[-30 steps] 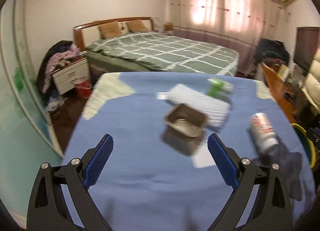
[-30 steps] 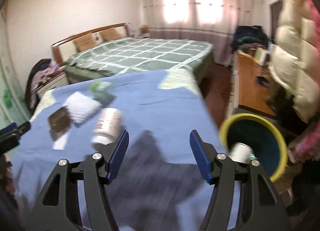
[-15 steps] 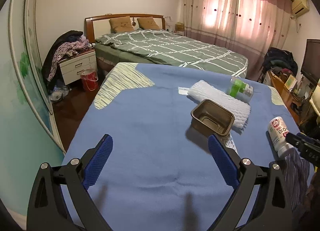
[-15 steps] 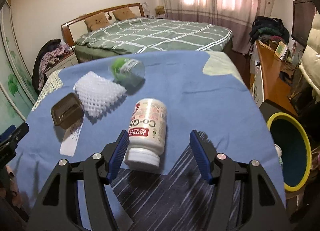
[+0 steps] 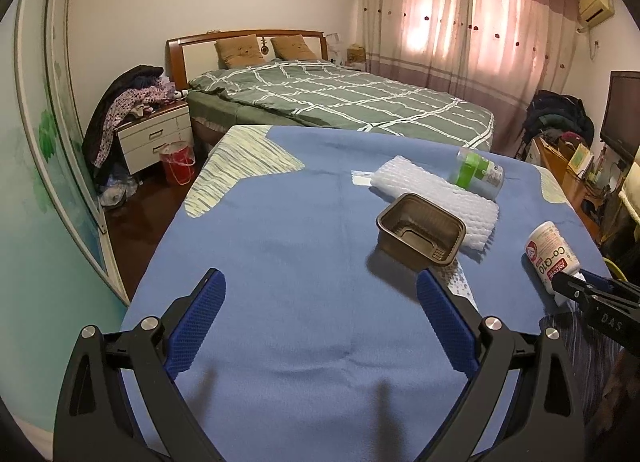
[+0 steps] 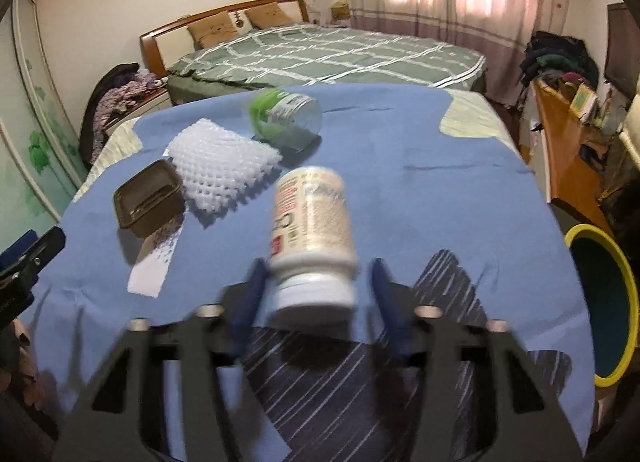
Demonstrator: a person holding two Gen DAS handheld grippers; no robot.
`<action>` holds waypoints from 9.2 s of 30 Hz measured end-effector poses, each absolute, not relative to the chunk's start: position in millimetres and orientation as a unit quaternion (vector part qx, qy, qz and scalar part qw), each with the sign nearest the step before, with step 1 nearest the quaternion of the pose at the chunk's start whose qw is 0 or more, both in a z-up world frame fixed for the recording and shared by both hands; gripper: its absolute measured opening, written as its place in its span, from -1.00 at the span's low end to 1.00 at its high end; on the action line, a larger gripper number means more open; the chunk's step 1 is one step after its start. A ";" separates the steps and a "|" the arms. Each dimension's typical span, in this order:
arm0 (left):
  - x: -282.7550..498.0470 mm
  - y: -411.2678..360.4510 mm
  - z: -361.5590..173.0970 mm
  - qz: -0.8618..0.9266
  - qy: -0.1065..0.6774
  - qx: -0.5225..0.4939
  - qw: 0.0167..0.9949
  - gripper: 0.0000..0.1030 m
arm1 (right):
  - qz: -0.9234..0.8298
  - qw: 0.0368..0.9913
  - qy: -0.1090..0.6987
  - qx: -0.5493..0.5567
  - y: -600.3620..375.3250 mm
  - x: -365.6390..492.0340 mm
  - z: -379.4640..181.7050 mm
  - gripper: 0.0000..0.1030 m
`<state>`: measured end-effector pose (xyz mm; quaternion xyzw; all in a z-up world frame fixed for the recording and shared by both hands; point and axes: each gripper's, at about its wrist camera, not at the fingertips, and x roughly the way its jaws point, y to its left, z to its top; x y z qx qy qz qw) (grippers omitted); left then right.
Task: Collect trash
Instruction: 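Grasp the white supplement bottle with the right gripper, then carry the bottle over the yellow bin and open the right gripper, then grasp the brown plastic tray with the left gripper, then carry the tray over the yellow bin and release it, then grasp the white foam net sleeve with the right gripper, then carry the foam sleeve into the yellow bin and open the right gripper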
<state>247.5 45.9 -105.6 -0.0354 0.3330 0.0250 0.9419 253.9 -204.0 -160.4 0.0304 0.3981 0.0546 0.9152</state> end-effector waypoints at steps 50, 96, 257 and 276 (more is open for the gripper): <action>252.9 27.9 -110.9 -0.008 0.351 -0.031 0.936 0.84 | -0.229 0.911 0.303 0.163 -455.8 174.9 -123.7 -0.12; 364.6 -32.5 -133.5 -0.110 0.439 0.032 0.891 0.35 | -0.209 0.915 0.312 0.145 -430.7 189.2 -147.1 0.19; 276.5 70.2 -89.8 0.063 0.316 -0.061 0.945 0.86 | -0.302 0.876 0.341 0.158 -435.3 201.0 -158.4 -0.50; 283.2 -2.5 -95.8 -0.013 0.348 0.011 0.937 0.86 | -0.300 0.879 0.320 0.187 -439.7 189.2 -155.7 0.36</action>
